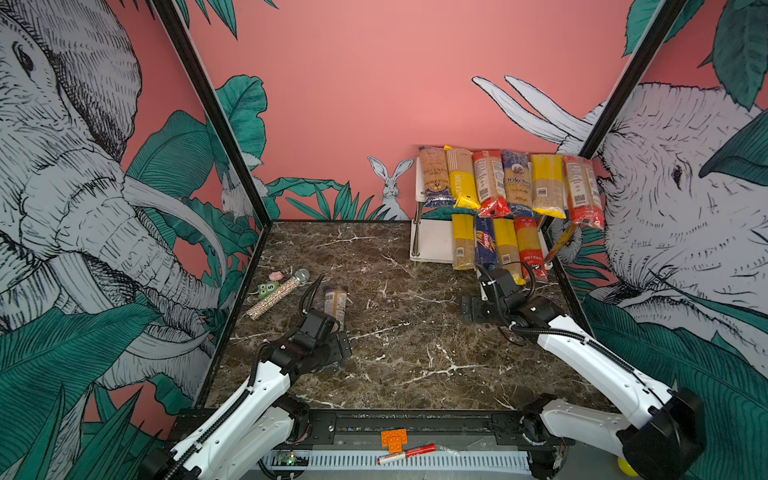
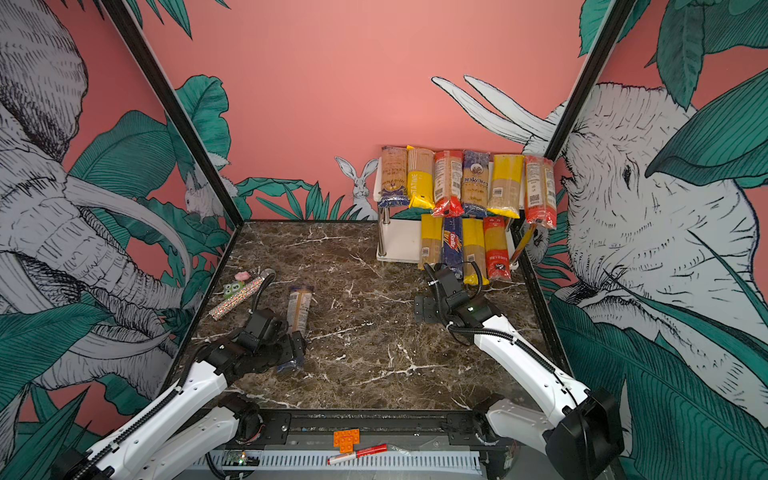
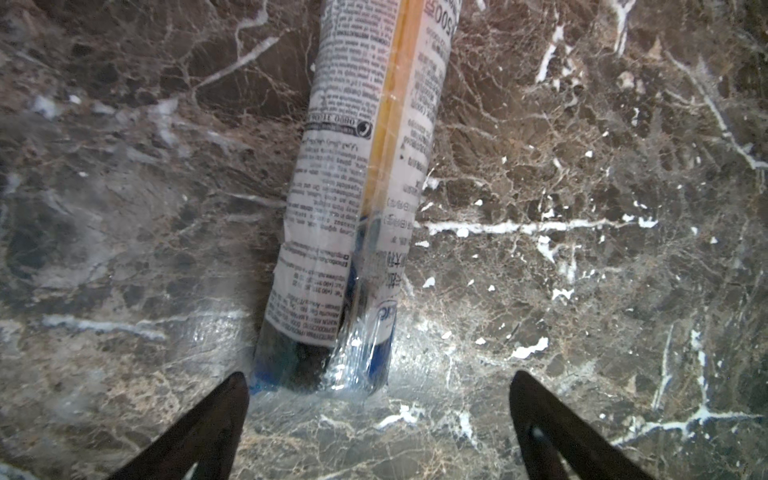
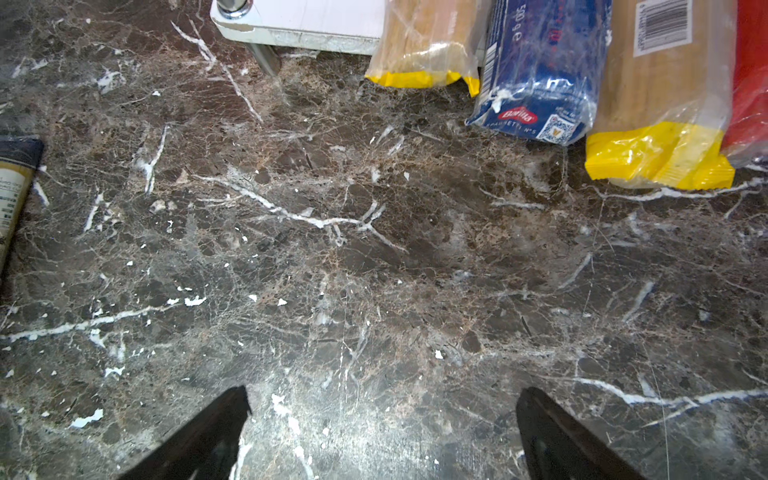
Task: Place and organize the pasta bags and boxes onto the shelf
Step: 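Close the left gripper on the white-and-blue spaghetti bag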
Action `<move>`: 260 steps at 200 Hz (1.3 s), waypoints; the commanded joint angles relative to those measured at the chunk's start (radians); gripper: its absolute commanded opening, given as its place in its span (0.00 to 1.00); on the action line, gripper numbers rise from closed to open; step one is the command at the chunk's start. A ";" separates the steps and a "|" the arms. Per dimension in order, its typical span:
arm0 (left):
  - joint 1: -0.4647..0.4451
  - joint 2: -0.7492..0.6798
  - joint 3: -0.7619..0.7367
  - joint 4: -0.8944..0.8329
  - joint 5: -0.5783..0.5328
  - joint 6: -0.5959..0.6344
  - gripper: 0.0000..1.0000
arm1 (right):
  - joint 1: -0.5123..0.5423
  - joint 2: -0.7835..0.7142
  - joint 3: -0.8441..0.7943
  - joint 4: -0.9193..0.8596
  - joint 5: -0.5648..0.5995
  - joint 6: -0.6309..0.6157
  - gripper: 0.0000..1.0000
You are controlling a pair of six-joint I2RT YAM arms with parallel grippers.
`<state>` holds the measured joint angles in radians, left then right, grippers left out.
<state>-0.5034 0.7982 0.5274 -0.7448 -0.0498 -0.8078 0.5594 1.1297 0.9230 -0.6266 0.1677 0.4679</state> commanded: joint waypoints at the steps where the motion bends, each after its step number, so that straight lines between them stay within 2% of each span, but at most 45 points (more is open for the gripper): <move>1: -0.004 0.005 -0.008 0.012 -0.018 -0.021 0.99 | 0.014 -0.024 0.017 -0.045 0.029 0.010 0.99; 85: -0.007 0.045 -0.027 0.065 -0.025 -0.019 0.99 | 0.017 -0.031 0.035 -0.051 0.035 0.002 0.99; 177: -0.020 0.260 -0.050 0.184 -0.069 -0.009 0.99 | 0.017 -0.062 0.034 -0.101 0.059 -0.030 0.99; 229: -0.028 0.335 -0.091 0.284 -0.071 -0.035 0.99 | 0.018 -0.070 0.043 -0.139 0.063 -0.043 0.99; 260: -0.066 0.375 -0.110 0.337 -0.084 -0.066 0.94 | 0.017 -0.071 0.040 -0.149 0.061 -0.049 0.99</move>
<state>-0.5396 1.1278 0.4686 -0.4641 -0.1513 -0.8242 0.5697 1.0771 0.9306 -0.7483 0.2081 0.4332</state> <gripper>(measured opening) 0.966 0.990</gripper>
